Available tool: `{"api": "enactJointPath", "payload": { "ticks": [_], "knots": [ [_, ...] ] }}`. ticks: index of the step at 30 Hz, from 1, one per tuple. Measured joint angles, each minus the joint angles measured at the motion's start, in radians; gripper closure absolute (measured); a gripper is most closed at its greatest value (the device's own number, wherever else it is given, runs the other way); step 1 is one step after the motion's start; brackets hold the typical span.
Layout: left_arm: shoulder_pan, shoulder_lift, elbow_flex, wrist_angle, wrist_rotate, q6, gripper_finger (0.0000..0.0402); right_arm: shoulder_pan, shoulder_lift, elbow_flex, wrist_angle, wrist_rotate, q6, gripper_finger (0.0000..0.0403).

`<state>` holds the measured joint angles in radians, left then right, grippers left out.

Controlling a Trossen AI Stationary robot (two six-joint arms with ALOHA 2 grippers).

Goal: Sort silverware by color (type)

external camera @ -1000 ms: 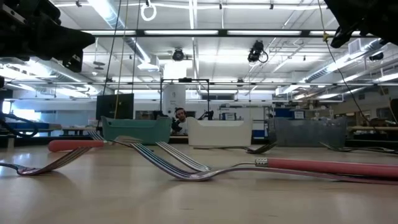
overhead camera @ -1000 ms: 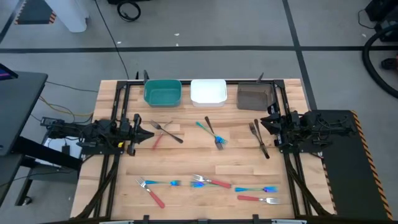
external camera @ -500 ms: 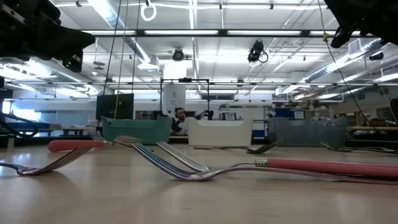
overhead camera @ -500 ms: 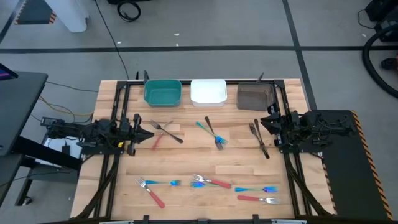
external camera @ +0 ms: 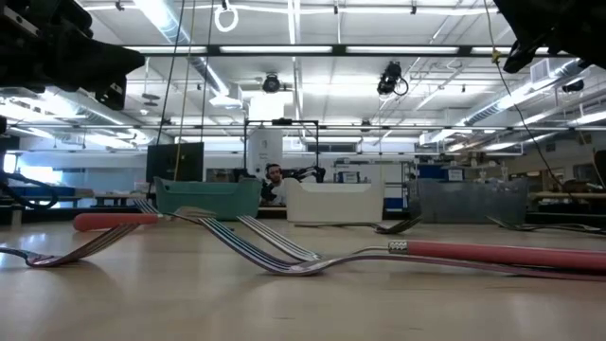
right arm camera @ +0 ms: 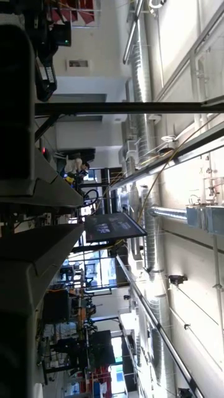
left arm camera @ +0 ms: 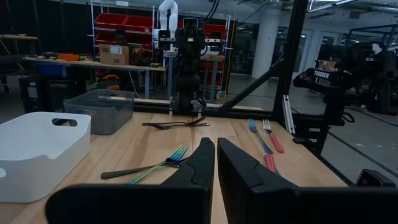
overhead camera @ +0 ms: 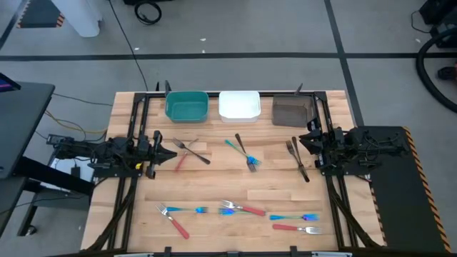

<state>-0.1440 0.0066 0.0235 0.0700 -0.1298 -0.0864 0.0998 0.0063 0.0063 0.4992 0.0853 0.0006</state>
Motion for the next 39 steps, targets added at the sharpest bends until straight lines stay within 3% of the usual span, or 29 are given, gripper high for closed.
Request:
{"api": "enactJointPath", "payload": {
  "ticks": [17,39],
  "knots": [
    [0.000,0.000,0.000,0.000,0.000,0.000,0.0375,0.000,0.000,0.000,0.003,0.000,0.000,0.0337],
    [0.000,0.000,0.000,0.000,0.000,0.000,0.0375,0.000,0.000,0.000,0.217,-0.007,0.000,0.0337]
  ]
}}
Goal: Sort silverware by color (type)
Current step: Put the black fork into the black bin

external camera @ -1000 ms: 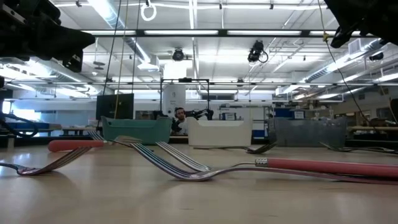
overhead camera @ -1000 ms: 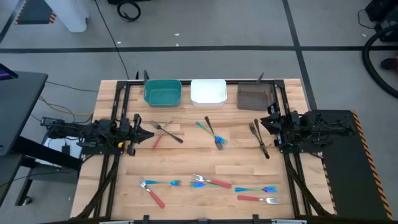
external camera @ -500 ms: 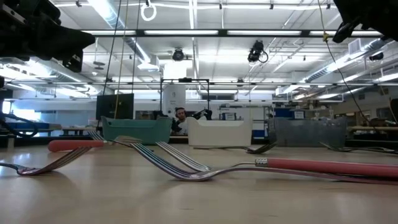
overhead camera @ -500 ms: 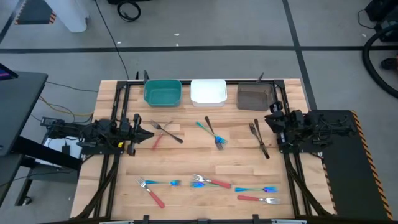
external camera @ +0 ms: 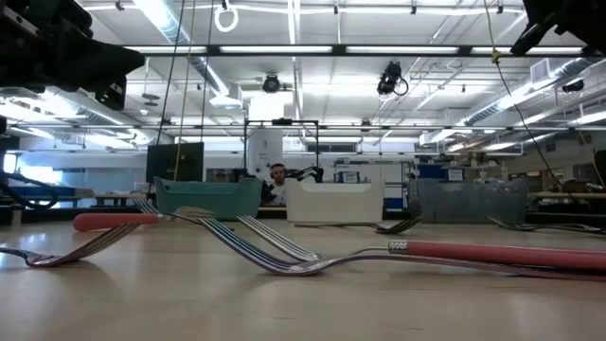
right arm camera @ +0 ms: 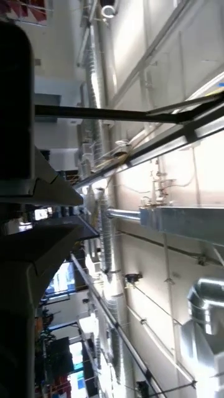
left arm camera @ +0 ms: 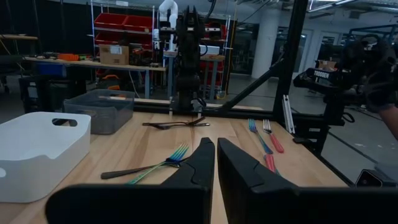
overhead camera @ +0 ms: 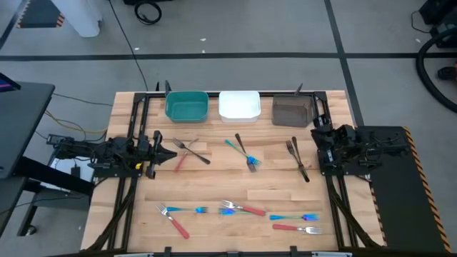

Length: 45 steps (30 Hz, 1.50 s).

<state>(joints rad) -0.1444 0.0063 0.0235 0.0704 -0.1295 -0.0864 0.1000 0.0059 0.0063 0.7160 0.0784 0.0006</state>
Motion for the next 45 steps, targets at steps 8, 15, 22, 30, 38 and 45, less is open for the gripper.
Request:
{"api": "enactJointPath", "payload": {
  "ticks": [8,15,22,30,38,45],
  "knots": [
    [0.000,0.000,0.000,0.000,0.000,0.000,0.0375,0.000,0.000,0.000,0.109,0.014,0.015,0.0337],
    [0.000,0.000,0.000,0.000,0.000,0.000,0.0375,0.000,0.000,0.000,0.121,0.016,-0.035,0.0337],
    [0.000,0.000,0.000,0.000,0.000,0.000,0.0375,0.000,0.000,0.000,0.089,0.060,-0.083,0.0337],
    [0.000,0.000,0.000,0.000,0.000,0.000,0.0375,0.000,0.001,0.000,0.053,0.162,-0.176,0.0337],
    [0.000,0.000,0.000,0.000,0.000,0.000,0.0375,0.000,0.001,0.000,-0.013,0.228,-0.303,0.0334],
    [0.000,0.000,0.000,0.000,0.000,0.000,0.0375,0.000,0.001,0.000,-0.039,0.254,-0.311,0.0300]
  ]
}}
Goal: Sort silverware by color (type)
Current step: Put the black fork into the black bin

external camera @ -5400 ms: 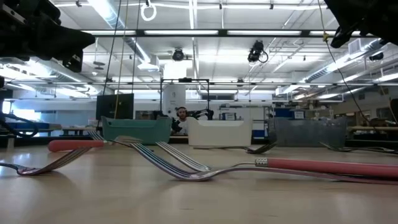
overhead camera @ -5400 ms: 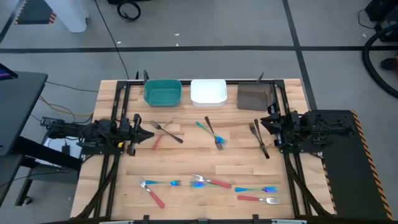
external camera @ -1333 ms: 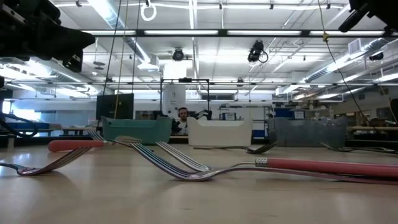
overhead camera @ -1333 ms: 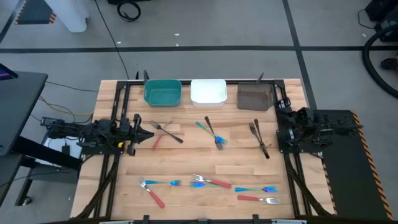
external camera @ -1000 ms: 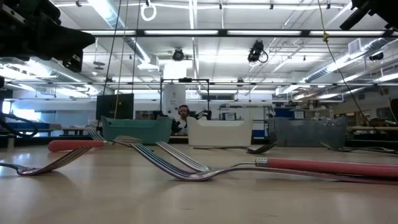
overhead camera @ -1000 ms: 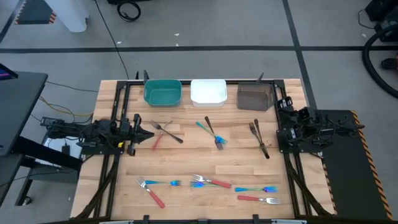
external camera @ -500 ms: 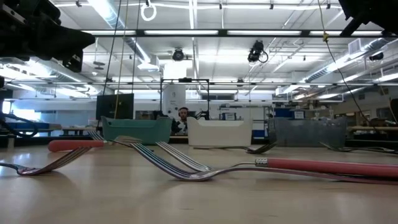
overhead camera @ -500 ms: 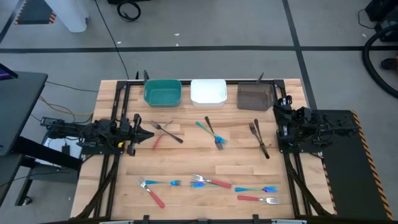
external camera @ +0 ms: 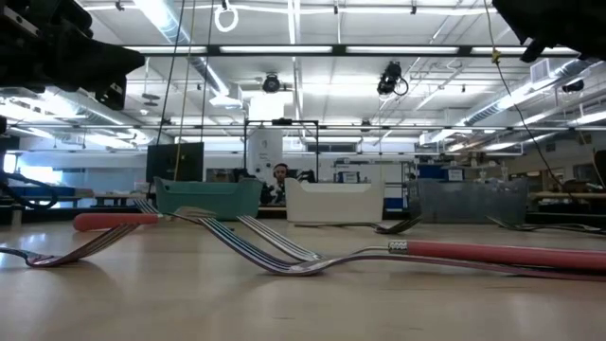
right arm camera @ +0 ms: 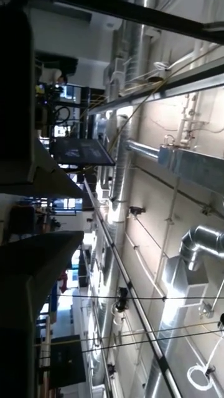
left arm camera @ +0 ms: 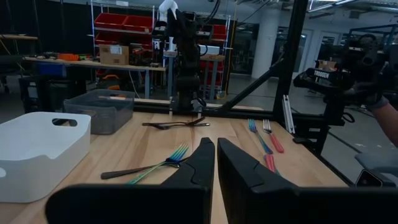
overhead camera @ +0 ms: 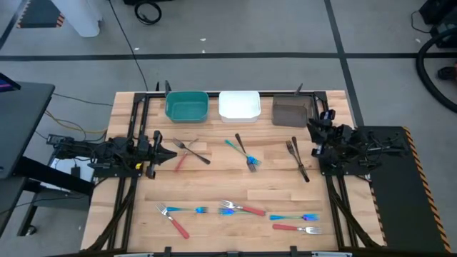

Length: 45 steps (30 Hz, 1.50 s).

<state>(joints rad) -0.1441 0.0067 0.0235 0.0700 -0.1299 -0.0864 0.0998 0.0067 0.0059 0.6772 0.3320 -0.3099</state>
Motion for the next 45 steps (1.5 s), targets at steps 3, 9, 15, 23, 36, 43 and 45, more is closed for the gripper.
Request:
{"api": "enactJointPath", "payload": {
  "ticks": [3,9,15,23,36,43,45],
  "knots": [
    [0.000,0.000,0.000,0.000,0.000,0.000,0.0375,0.000,0.000,0.000,-0.024,0.023,0.001,0.0281],
    [0.000,0.000,0.000,0.000,0.000,0.000,0.0375,0.000,0.000,0.000,0.028,-0.006,0.004,0.0264],
    [0.000,0.000,0.000,0.000,0.000,0.000,0.0375,0.002,0.035,0.082,-0.152,0.076,0.065,0.0267],
    [0.000,0.000,0.000,0.000,0.000,0.000,0.0375,0.002,0.261,0.313,-0.699,0.384,0.433,0.0268],
    [0.000,0.000,0.000,0.000,0.000,0.000,0.0375,0.002,0.621,0.515,-1.127,0.163,0.842,0.0268],
    [0.000,0.000,0.000,0.000,0.000,0.000,0.0375,0.002,0.675,0.520,-1.144,0.010,0.986,0.0268],
    [0.000,0.000,0.000,0.000,0.000,0.000,0.0375,0.002,0.679,0.520,-1.166,-0.005,1.042,0.0268]
  ]
}}
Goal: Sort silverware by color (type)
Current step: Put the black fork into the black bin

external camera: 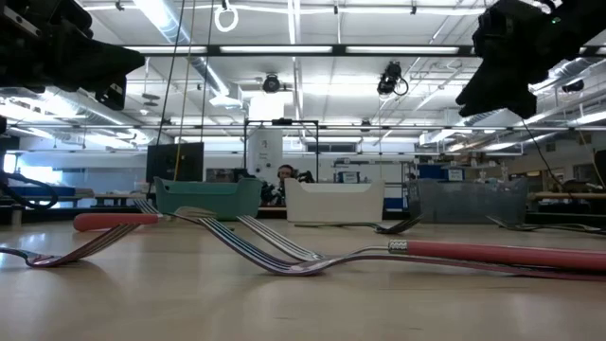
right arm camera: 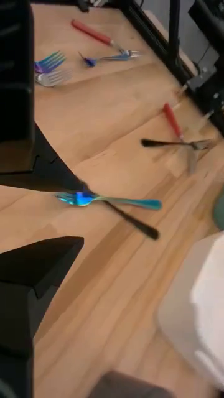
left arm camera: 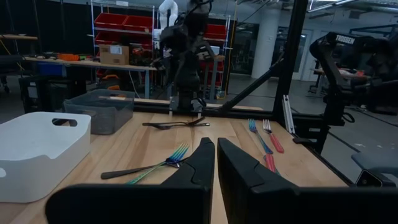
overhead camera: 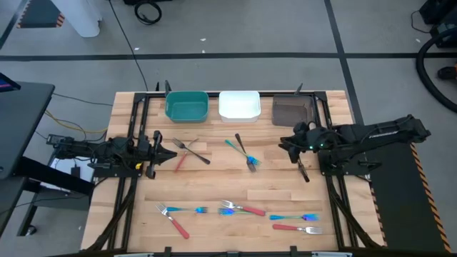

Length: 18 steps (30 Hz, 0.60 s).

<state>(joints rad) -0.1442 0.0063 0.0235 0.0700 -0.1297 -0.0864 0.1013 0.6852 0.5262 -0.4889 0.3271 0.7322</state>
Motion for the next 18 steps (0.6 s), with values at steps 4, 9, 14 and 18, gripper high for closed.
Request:
{"api": "enactJointPath", "payload": {
  "ticks": [4,9,14,18],
  "knots": [
    [0.000,0.000,0.000,0.000,0.000,0.000,0.0375,0.000,0.000,0.000,-0.049,-0.011,0.039,0.0268],
    [0.000,0.000,0.000,0.000,0.000,-0.007,0.0375,-0.033,-0.001,0.000,-0.082,0.041,0.026,0.0268],
    [0.000,0.000,0.000,0.000,0.000,-0.033,0.0375,-0.102,-0.005,0.084,-0.288,0.068,0.028,0.0268],
    [0.000,0.000,0.000,0.000,0.000,-0.033,0.0375,-0.138,-0.004,0.187,-0.505,0.008,0.106,0.0268]
  ]
}}
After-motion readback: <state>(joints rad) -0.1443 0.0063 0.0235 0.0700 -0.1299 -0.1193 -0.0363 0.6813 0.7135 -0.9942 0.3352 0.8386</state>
